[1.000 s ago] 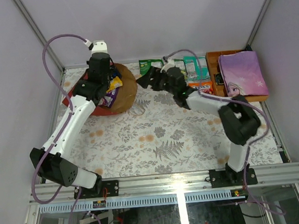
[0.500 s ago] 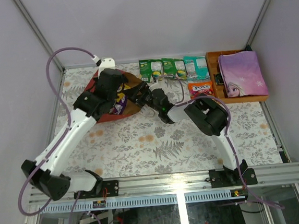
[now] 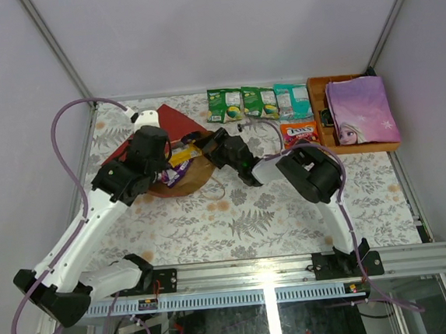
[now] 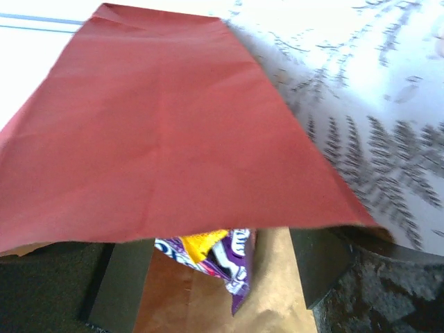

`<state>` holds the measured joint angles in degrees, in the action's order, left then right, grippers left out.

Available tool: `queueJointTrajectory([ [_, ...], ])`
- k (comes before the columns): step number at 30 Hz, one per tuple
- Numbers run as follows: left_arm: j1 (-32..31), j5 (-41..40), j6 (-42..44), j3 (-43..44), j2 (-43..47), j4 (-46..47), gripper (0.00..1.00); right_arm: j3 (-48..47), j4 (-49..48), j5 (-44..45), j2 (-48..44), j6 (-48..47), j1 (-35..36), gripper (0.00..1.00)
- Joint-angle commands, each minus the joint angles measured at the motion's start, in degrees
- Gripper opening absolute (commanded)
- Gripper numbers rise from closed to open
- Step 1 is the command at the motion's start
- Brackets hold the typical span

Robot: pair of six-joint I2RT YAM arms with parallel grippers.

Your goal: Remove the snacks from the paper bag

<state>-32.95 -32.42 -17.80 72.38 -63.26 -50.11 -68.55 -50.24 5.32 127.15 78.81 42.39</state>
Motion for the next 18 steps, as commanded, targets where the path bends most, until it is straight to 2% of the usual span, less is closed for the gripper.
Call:
queueJointTrajectory([
  [1, 0.0, 1.0, 0.5, -0.7, -1.3, 2.6, 0.00, 2.3, 7.3, 4.1, -6.8, 1.9, 1.2, 0.81],
  [6, -0.1, 1.4, 2.8, -0.6, -3.1, 6.2, 0.00, 4.5, 8.1, 5.7, -7.9, 4.8, 2.8, 0.83],
  [11, 0.0, 2.3, 4.1, -0.7, -4.3, 8.3, 0.00, 0.0, 9.7, 2.9, -3.7, 9.7, 3.3, 0.76],
  [18, 0.0, 3.1, 4.9, -2.2, -3.9, 11.8, 0.00, -7.0, 14.9, 6.7, 0.3, 12.0, 4.8, 0.69],
])
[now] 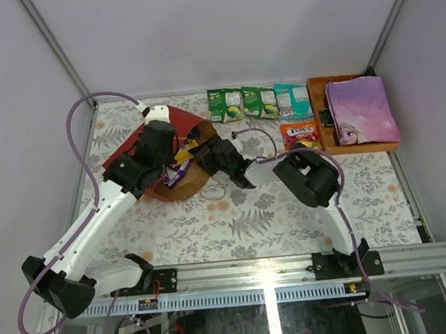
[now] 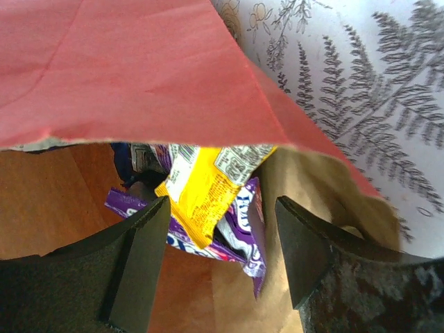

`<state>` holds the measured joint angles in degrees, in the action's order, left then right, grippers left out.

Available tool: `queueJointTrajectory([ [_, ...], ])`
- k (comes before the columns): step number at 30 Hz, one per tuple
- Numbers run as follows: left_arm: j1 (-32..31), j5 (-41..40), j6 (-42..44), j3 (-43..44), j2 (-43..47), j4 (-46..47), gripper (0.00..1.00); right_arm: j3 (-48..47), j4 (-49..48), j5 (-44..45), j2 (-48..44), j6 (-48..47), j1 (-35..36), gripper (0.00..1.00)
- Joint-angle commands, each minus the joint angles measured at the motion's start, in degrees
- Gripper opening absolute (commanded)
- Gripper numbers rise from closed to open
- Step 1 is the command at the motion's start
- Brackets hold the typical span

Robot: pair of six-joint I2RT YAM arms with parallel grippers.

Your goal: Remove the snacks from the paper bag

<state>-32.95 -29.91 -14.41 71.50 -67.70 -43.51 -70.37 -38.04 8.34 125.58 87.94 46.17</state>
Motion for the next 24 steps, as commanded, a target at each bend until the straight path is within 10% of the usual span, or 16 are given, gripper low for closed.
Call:
queueJointTrajectory([
  [1, 0.0, 0.4, 1.7, -1.5, 0.6, 5.6, 0.00, -6.4, 3.4, 4.0, 2.6, 3.3, 1.0, 0.68],
  [24, 4.1, 8.9, 0.9, -4.5, -0.6, 9.2, 0.00, -4.1, -2.4, 11.7, 0.4, -5.7, 2.7, 0.21],
])
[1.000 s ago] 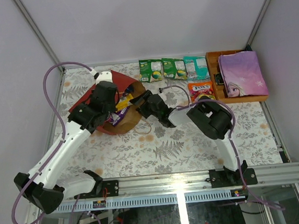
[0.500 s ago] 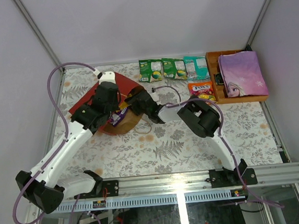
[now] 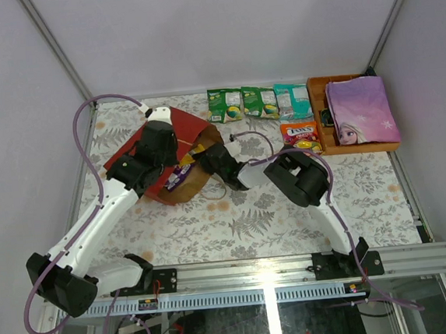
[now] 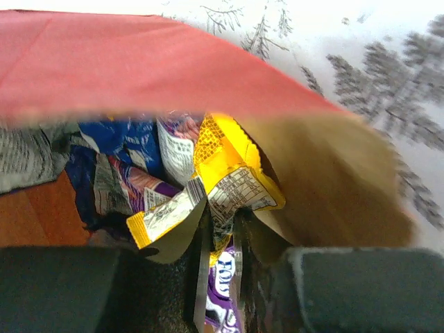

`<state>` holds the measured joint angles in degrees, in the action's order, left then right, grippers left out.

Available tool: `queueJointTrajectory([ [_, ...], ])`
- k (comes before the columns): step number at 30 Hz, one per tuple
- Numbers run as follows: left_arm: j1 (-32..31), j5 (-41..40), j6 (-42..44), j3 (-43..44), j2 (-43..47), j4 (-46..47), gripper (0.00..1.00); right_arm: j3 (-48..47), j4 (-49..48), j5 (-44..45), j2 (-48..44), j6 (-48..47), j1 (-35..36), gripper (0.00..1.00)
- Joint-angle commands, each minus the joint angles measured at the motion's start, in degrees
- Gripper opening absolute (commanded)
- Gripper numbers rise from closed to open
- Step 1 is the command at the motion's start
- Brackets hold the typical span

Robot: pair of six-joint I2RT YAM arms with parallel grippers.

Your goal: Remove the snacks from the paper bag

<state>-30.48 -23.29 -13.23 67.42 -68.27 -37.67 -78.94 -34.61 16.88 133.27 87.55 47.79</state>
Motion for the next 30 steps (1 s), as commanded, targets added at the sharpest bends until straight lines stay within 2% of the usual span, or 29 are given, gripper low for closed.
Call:
queueJointTrajectory([
  [1, 2.3, 2.6, -0.3, -0.5, -0.1, 3.4, 0.00, 6.6, -6.9, 2.8, -9.3, -6.0, 1.0, 0.21],
  [9, 6.0, 3.3, -1.2, -1.1, -0.9, 4.2, 0.00, 28.9, -13.9, -5.1, -30.0, -12.0, 1.2, 0.18],
  [13, 7.0, 3.9, -1.2, -0.9, -1.6, 4.1, 0.00, 40.4, -12.0, -1.8, -43.3, -16.5, 0.8, 0.18],
  [17, 7.1, 4.3, -1.3, -0.9, -1.5, 4.2, 0.00, 49.2, -4.6, 2.9, -57.5, -19.7, -2.3, 0.19],
  [20, 7.2, 5.1, -1.4, -1.1, -1.5, 4.3, 0.00, 50.9, 1.3, 3.4, -64.0, -23.0, -8.9, 0.20],
  [23, 7.3, 5.5, -1.4, -1.2, -1.5, 4.3, 0.00, 48.4, 6.2, 1.4, -65.5, -28.4, -17.2, 0.22],
  [25, 7.3, 6.3, -1.6, -1.2, -1.4, 4.3, 0.00, 43.7, 10.3, -2.3, -63.1, -33.3, -22.3, 0.23],
  [27, 7.3, 7.1, -1.7, -1.4, -1.4, 4.4, 0.00, 38.9, 14.5, -6.6, -59.4, -34.2, -26.0, 0.23],
  [30, 7.3, 7.6, -1.5, -1.4, -1.6, 4.4, 0.00, 36.6, 12.4, -10.5, -54.4, -33.0, -29.0, 0.23],
])
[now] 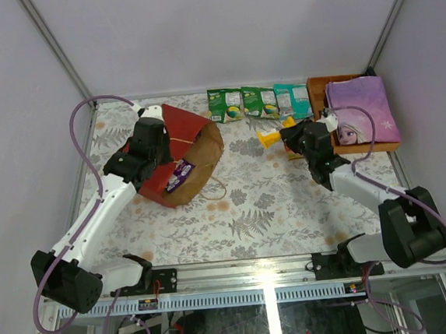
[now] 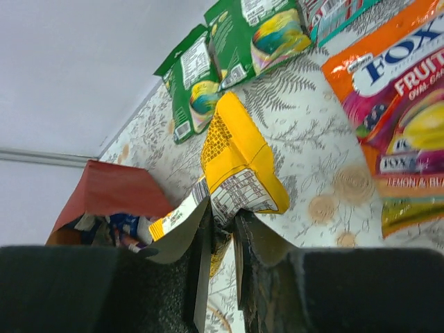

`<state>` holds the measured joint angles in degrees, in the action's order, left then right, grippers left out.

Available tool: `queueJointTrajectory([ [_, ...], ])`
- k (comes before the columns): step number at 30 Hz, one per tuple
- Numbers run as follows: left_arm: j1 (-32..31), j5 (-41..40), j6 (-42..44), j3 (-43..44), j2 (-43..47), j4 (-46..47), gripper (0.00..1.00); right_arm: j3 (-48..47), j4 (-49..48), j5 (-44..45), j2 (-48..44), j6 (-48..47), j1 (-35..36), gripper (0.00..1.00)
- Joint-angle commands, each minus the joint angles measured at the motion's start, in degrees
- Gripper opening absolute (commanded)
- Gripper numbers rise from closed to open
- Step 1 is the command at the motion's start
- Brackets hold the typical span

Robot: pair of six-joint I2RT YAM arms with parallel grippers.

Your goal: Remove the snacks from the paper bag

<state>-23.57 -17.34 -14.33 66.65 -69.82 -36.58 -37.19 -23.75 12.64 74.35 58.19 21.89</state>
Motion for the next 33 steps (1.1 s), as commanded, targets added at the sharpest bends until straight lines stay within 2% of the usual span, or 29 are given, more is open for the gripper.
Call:
queueJointTrajectory([
  [1, 0.4, 1.5, -0.4, -0.6, -0.1, 3.3, 0.00, -5.9, 0.8, -5.7, 6.0, -3.2, -3.7, 0.24],
  [10, 1.5, 2.1, -0.3, -0.8, -1.0, 3.3, 0.00, -19.5, -0.3, -10.1, 26.4, 1.3, -13.0, 0.24],
  [15, 2.0, 1.6, -0.1, -0.7, -1.3, 3.3, 0.00, -26.5, -0.5, -11.5, 34.7, 2.4, -15.9, 0.23],
  [21, 2.6, 1.6, 0.2, -0.6, -2.2, 3.3, 0.00, -30.2, -0.7, -11.0, 37.7, 2.4, -18.6, 0.23],
  [33, 3.3, 0.6, 0.3, -0.1, -3.2, 2.8, 0.00, -30.8, 1.3, -6.8, 38.0, 4.3, -20.8, 0.26],
])
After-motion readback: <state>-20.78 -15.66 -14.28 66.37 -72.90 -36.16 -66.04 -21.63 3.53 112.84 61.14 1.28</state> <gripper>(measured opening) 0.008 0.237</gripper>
